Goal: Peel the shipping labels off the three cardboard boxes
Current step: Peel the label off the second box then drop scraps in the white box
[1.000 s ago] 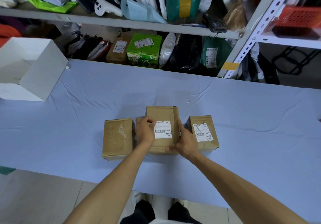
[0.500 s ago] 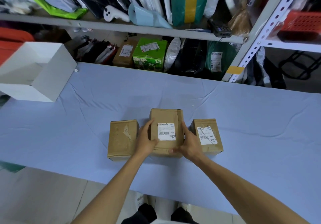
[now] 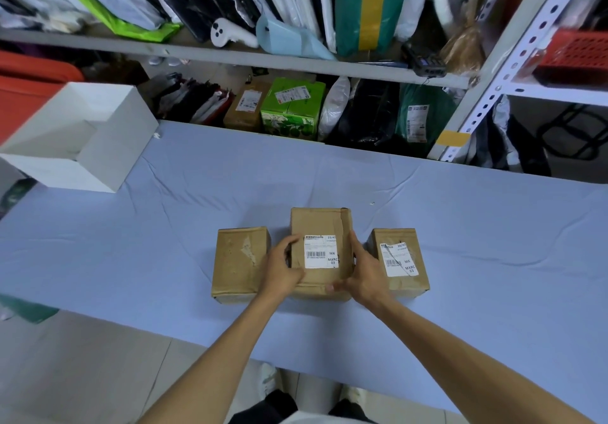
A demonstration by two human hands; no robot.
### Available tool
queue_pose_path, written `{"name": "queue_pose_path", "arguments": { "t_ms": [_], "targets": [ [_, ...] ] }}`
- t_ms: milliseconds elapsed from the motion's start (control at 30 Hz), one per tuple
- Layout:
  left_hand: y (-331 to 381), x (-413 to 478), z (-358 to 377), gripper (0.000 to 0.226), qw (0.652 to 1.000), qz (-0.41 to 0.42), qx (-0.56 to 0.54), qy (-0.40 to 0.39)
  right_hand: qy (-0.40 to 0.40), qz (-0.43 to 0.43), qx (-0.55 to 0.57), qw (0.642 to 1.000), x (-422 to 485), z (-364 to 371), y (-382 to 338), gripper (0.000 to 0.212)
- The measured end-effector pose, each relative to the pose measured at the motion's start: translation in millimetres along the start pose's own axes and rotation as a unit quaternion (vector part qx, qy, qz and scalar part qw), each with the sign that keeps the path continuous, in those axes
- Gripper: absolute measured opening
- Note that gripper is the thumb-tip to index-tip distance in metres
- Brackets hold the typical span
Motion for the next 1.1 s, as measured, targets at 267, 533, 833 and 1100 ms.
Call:
{"name": "queue_pose_path", "arguments": {
  "t_ms": [267, 533, 833, 1100],
  "targets": [
    [16.6, 9.3, -9.8, 0.018, 0.990, -0.033, 0.061, 0.125, 0.012, -0.015, -0.023, 1.000, -0.9, 1.1, 2.6, 0.127],
    [20.8, 11.7, -14.8, 0.007, 0.981, -0.063, 0.097, 0.156, 0.018, -0.017, -0.024, 0.999, -1.7, 0.5, 6.6, 0.126],
    [21.0, 11.5, -13.5, 0.005, 0.983, -0.058, 0.107, 0.139, 0.011, -0.025, -0.048, 0.998, 1.3, 0.4, 5.7, 0.128],
    [21.9, 12.6, -12.8, 0.005, 0.985, -0.043, 0.110, 0.125, 0.010, -0.023, -0.067, 0.997, 2.4, 1.6, 8.5, 0.129]
  ]
}}
Point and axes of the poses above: each hand's wrist, its own x-axis towards the middle knuckle, its own z-axis out of the palm, y = z × x, the point moved 10 cm from there along x, towards the middle knuckle, and after that the axes turned 12 degrees about -y, right-handed, at the moved point
